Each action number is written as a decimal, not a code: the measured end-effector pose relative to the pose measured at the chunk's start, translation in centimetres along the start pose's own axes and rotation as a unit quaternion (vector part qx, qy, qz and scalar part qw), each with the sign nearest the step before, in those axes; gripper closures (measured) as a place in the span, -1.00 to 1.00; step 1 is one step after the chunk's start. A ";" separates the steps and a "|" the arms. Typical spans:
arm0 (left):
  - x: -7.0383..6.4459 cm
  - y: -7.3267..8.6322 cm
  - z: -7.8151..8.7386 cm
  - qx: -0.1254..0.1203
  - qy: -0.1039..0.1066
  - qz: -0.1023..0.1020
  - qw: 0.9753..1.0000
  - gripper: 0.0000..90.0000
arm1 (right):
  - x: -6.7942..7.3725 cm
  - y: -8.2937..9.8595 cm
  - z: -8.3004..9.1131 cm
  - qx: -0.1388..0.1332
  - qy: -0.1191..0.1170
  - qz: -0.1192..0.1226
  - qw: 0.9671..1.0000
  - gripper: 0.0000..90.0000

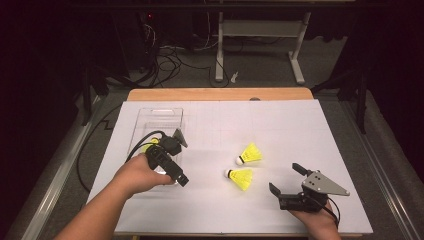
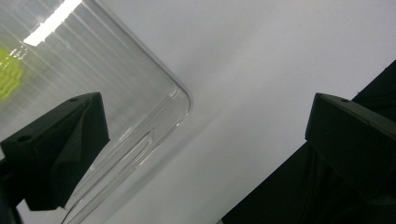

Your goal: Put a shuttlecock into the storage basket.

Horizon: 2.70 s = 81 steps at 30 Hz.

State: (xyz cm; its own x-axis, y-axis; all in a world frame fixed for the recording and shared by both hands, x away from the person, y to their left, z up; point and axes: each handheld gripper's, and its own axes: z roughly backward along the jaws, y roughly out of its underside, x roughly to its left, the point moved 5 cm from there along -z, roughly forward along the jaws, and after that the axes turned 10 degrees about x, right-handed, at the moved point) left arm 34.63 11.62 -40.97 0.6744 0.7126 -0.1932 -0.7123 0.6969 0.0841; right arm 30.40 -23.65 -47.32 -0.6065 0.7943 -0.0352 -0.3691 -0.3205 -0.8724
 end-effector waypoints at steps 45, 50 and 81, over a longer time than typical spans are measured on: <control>-3.2 -3.2 -0.6 0.000 0.006 -0.040 0.999 -0.99 | 2.5 -0.4 -0.8 0.017 -0.039 0.013 0.999 -0.94; -3.3 -3.2 -0.8 0.001 0.007 -0.044 0.999 -0.99 | 3.1 -0.5 -1.1 0.023 -0.049 0.015 0.998 -0.90; -4.3 -3.4 -1.9 -0.005 0.009 -0.099 0.995 -0.99 | 4.4 -4.2 -3.1 0.020 -0.055 0.009 0.998 -0.72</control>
State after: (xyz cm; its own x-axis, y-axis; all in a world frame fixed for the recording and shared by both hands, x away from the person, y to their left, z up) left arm 33.79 6.05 -42.27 0.7981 0.5602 -0.2220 -0.5681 0.8223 0.0328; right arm 31.51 -17.19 -45.34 -0.6865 0.7272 0.0059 -0.3839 -0.3555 -0.8522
